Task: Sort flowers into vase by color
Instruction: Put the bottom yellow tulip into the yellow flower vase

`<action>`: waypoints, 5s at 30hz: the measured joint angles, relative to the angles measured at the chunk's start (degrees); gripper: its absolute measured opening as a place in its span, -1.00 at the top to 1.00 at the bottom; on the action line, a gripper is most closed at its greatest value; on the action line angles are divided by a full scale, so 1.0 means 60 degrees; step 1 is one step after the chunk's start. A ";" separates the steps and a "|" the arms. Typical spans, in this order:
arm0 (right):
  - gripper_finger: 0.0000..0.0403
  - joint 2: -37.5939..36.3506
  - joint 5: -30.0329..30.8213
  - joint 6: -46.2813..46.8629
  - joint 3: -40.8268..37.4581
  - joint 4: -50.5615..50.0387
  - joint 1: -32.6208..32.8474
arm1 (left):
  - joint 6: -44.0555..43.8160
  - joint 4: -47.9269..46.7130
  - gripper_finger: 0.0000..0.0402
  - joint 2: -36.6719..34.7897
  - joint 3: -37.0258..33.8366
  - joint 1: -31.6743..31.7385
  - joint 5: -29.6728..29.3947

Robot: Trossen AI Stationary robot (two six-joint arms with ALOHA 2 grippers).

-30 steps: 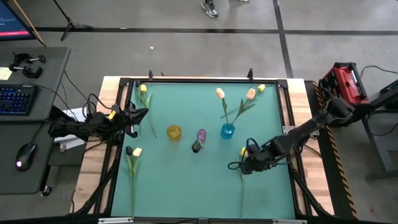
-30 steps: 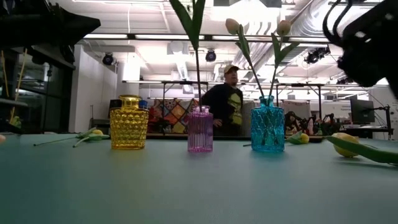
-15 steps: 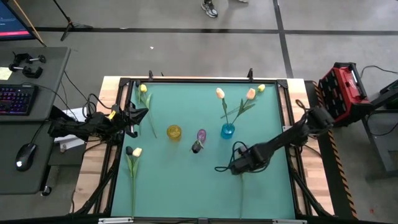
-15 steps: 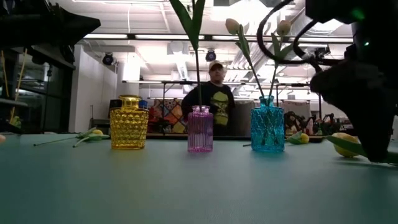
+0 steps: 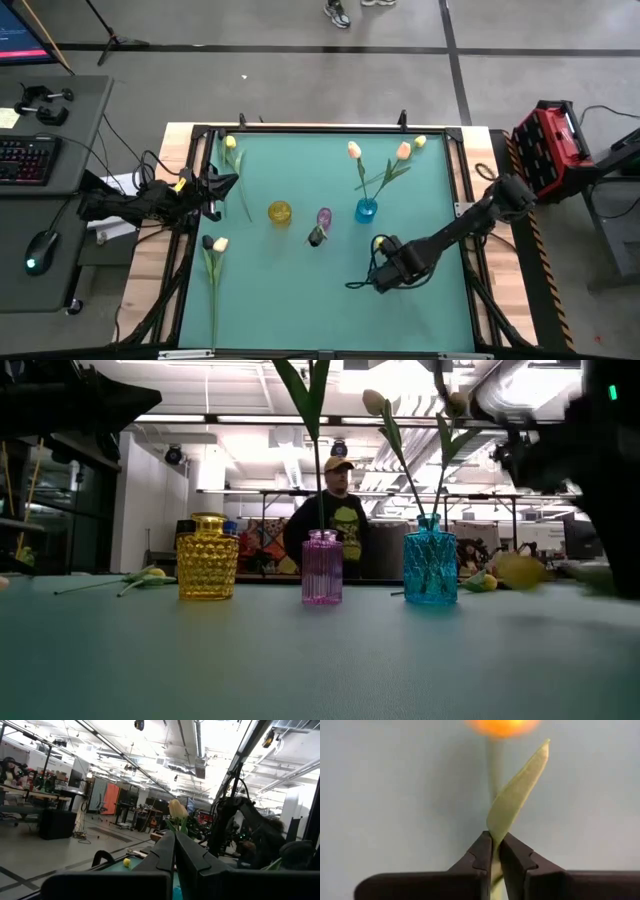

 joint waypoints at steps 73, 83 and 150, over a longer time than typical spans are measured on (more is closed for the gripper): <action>1.00 -0.5636 0.4520 -1.1592 0.0912 0.8241 -0.2161 | -0.1325 -0.1755 0.33 0.3764 0.4787 0.0022 -0.0481; 1.00 -0.4767 0.3439 -1.2658 0.0912 0.9961 -0.2919 | 0.0082 -0.1982 0.17 0.4653 0.6008 0.0022 -0.0409; 1.00 -0.0639 -0.2125 -1.6238 0.0909 1.5748 -0.6233 | 0.2594 -0.0144 0.19 0.5850 0.5996 0.0022 -0.2938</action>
